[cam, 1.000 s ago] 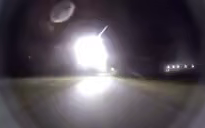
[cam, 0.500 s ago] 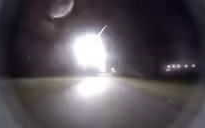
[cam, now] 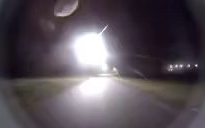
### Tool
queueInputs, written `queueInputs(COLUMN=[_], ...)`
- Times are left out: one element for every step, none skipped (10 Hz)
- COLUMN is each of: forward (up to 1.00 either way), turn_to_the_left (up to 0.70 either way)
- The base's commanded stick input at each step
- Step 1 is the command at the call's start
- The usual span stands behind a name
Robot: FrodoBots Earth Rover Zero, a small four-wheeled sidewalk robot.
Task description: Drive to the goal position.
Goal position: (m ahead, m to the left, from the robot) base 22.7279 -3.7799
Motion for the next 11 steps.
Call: queueInputs(forward=[1.00,1.00,1.00,1.00,1.00,1.00,1.00,1.00,1.00,1.00,1.00], turn_to_the_left=[0.14,0.13,0.11,0.08,0.08,0.08,0.08,0.07,0.06,0.05,0.04])
